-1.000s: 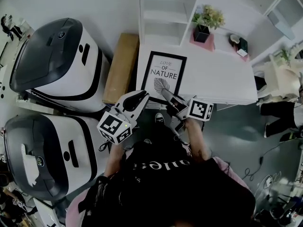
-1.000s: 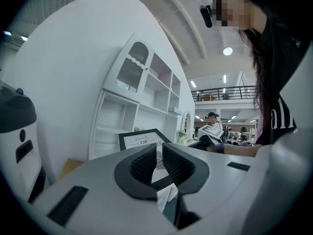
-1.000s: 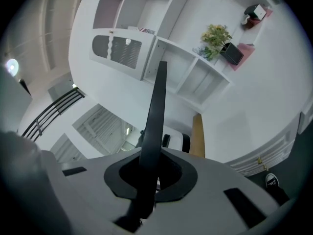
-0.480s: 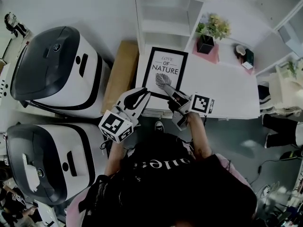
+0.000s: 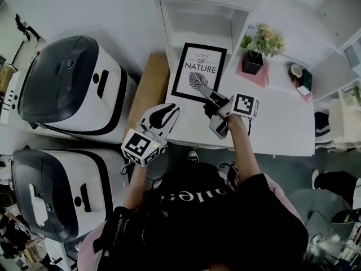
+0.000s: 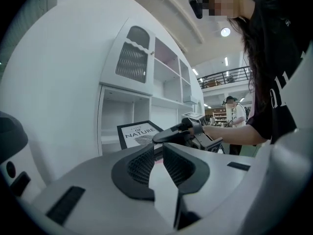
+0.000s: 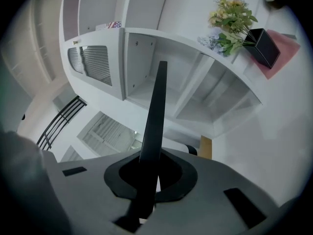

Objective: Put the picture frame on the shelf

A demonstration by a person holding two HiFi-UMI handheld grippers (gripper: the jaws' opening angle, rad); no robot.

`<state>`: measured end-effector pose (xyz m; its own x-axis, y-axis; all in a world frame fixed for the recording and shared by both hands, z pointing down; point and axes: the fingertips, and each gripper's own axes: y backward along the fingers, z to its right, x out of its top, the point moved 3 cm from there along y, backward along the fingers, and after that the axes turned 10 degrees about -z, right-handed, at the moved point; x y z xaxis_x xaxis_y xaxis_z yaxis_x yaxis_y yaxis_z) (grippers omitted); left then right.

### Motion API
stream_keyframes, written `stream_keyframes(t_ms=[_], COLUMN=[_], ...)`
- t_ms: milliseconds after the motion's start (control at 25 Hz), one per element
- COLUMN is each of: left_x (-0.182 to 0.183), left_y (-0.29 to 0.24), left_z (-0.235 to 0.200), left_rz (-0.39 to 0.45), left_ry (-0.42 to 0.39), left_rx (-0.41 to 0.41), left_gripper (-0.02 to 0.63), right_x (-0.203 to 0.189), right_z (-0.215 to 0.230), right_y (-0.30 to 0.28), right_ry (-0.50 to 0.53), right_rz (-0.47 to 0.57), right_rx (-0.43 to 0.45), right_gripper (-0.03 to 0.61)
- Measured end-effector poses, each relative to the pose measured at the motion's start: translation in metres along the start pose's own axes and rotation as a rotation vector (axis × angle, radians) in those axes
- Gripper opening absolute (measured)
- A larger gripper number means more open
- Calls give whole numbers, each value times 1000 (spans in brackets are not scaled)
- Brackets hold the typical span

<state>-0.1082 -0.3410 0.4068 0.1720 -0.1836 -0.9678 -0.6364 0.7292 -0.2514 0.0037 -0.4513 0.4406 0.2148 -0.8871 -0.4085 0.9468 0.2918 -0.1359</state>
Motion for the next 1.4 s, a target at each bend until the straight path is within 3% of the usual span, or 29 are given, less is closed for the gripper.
stream_keyframes(t_ms=[200,480,920,1080,1400], left_x=[0,-2,2,-8,-19], left_y=[-27,-51,-91,-128,-180], left_z=[-16,-29,-71,-84,-98], left_rz=[-16,-31,-18,-45,-86], left_ry=[-8,-16,19,53,158], left_rx=[26,29,20,-23,-109], left_gripper=[51,51,58,120,121], right_x=[44,91,114,117,124], right_z=[25,64,91,91,89], right_y=[-11,-23,-35,-36,-34], right_ry=[-66,-165,-334,-370,-390], right_rz=[10,34,112,137,161], right_rx=[49,44,134,147,131], right_gripper=[55,55,55,55,57])
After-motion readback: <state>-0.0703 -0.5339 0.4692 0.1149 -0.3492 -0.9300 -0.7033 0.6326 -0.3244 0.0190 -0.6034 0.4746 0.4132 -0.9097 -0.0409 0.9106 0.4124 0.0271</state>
